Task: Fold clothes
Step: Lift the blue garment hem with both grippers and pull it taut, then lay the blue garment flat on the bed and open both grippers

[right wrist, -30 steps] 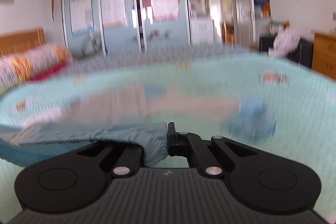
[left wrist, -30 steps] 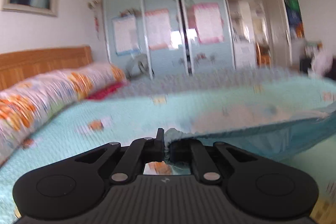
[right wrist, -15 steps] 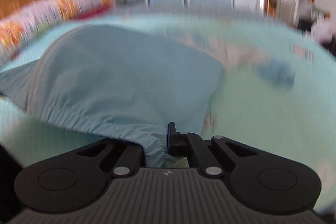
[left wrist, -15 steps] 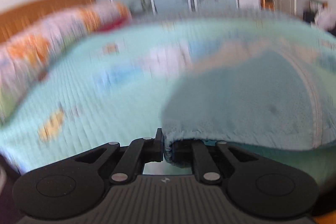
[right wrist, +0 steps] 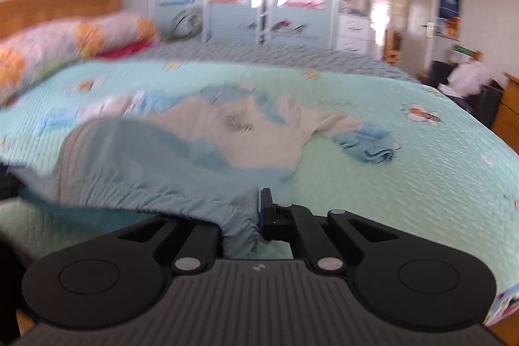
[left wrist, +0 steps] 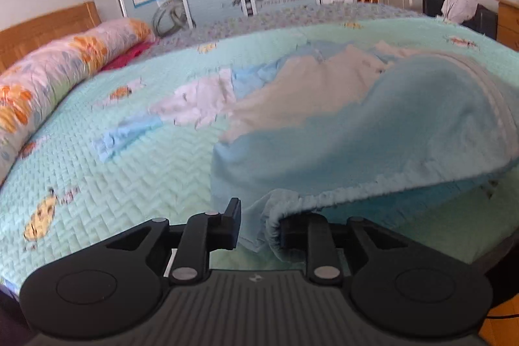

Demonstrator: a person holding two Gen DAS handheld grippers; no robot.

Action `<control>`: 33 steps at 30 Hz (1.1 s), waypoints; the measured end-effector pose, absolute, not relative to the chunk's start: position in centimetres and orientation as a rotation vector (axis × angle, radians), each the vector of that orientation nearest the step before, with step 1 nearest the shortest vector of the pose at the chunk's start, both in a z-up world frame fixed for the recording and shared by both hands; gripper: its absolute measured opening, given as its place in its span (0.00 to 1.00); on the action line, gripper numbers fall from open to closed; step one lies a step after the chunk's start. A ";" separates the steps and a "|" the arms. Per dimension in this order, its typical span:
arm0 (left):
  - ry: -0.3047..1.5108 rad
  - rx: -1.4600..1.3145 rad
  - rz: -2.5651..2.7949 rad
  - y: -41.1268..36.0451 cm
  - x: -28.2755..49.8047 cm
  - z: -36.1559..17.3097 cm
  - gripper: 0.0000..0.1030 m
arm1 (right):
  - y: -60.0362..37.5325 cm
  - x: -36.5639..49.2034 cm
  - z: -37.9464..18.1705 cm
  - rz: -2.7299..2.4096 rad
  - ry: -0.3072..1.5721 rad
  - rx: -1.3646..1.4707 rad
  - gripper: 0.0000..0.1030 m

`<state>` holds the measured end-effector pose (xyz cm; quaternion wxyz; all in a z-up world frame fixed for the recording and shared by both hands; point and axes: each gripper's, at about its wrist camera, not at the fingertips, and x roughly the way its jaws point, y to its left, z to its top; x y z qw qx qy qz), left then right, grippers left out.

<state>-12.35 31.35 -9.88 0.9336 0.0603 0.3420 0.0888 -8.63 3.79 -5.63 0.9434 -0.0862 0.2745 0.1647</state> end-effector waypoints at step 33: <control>0.806 -0.022 0.022 32.7 -13.2 -9.5 0.61 | -0.5 -10.2 -7.9 0.841 1.000 -0.161 0.65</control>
